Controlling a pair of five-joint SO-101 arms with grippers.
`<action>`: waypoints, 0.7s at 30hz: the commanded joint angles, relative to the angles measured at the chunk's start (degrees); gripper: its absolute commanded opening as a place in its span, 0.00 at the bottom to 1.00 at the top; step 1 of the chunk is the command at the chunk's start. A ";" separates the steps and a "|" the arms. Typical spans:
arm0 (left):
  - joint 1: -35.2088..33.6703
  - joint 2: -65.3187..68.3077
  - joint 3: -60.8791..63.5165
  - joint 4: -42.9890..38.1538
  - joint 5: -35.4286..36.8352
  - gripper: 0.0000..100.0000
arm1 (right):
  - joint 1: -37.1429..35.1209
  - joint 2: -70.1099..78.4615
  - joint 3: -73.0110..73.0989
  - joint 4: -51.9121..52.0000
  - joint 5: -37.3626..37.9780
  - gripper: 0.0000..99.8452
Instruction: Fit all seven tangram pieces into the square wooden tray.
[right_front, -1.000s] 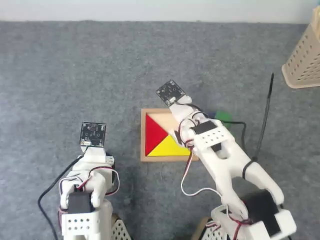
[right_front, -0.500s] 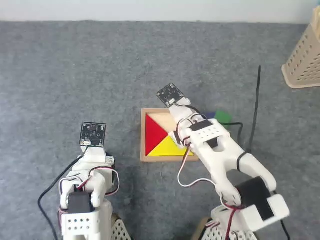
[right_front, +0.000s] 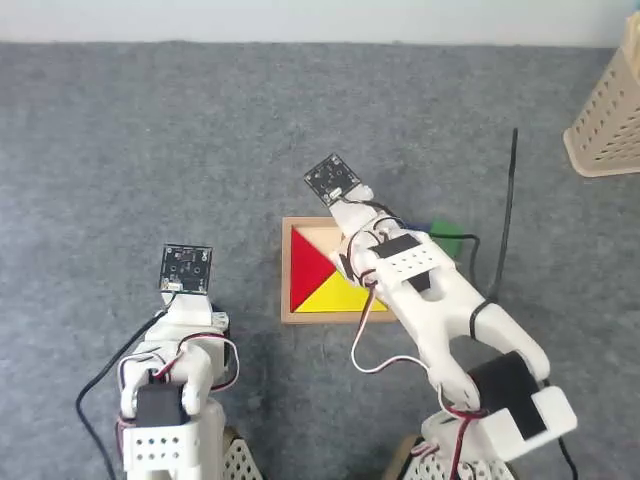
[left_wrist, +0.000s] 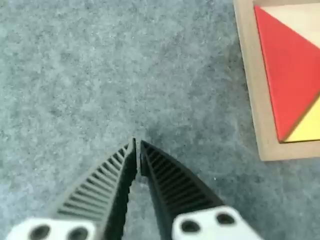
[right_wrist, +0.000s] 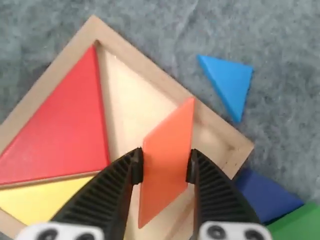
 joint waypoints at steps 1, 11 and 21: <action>0.26 -1.05 -0.57 0.35 -0.09 0.02 | 0.40 -2.42 -3.16 0.04 -0.18 0.10; 0.26 -1.05 -0.57 0.35 -0.09 0.02 | -0.04 -3.38 -1.58 1.54 5.19 0.10; 0.26 -1.05 -0.57 0.35 -0.09 0.02 | -0.13 -3.65 -1.58 4.26 9.49 0.21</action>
